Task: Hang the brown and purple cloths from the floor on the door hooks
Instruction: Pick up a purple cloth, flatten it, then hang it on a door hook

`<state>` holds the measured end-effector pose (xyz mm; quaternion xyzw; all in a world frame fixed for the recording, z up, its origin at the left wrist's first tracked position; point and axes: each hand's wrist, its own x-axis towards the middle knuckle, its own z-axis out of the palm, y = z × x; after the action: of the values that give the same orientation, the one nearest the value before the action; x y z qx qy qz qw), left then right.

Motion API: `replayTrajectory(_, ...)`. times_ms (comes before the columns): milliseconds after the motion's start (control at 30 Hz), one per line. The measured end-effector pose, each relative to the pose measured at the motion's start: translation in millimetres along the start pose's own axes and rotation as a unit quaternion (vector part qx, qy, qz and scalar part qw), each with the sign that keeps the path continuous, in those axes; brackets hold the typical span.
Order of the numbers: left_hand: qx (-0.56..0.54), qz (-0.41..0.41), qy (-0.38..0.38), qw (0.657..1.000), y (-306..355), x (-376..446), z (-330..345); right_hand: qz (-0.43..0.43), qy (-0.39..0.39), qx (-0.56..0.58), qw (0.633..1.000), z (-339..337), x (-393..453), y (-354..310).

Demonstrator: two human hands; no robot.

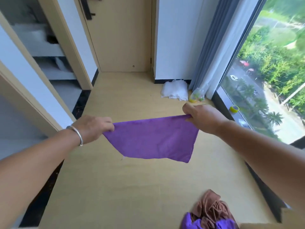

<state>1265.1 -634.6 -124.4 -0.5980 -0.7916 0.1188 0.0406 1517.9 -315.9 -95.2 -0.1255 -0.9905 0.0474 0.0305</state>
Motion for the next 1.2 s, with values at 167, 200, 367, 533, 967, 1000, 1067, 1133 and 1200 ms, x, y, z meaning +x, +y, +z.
replayTrajectory(167, -0.003, -0.036, 0.025, 0.999, -22.6, -0.5, -70.3, -0.039, 0.065, -0.108, 0.991, -63.0, 11.4, -9.2)
replayTrajectory(200, -0.017, -0.051, 0.038, 0.998, -26.1, 0.0, -82.7, -0.042, 0.073, -0.117, 0.99, -72.9, 12.8, -12.2)
replayTrajectory(367, -0.113, -0.114, 0.121, 0.98, -33.4, -6.6, -139.3, -0.038, 0.111, -0.125, 0.985, -119.2, 18.8, -28.3)
replayTrajectory(533, -0.135, -0.14, 0.177, 0.965, -50.6, -15.2, -182.8, 0.019, 0.156, -0.084, 0.984, -160.8, 25.3, -44.2)
replayTrajectory(967, -0.162, -0.155, 0.272, 0.936, -116.8, -21.7, -253.6, 0.052, 0.206, -0.076, 0.974, -242.2, 67.4, -76.8)
replayTrajectory(1000, -0.164, -0.157, 0.272, 0.935, -122.3, -20.8, -255.4, 0.052, 0.209, -0.077, 0.974, -246.0, 71.8, -78.6)
replayTrajectory(1067, -0.159, -0.162, 0.27, 0.936, -133.5, -17.4, -258.7, 0.056, 0.212, -0.08, 0.972, -252.4, 80.6, -81.3)
replayTrajectory(1133, -0.14, -0.169, 0.266, 0.939, -143.2, -12.2, -261.1, 0.057, 0.216, -0.082, 0.971, -256.5, 91.1, -82.5)
replayTrajectory(1200, -0.129, -0.179, 0.258, 0.941, -152.2, -4.7, -263.0, 0.056, 0.216, -0.087, 0.971, -258.5, 103.8, -82.1)
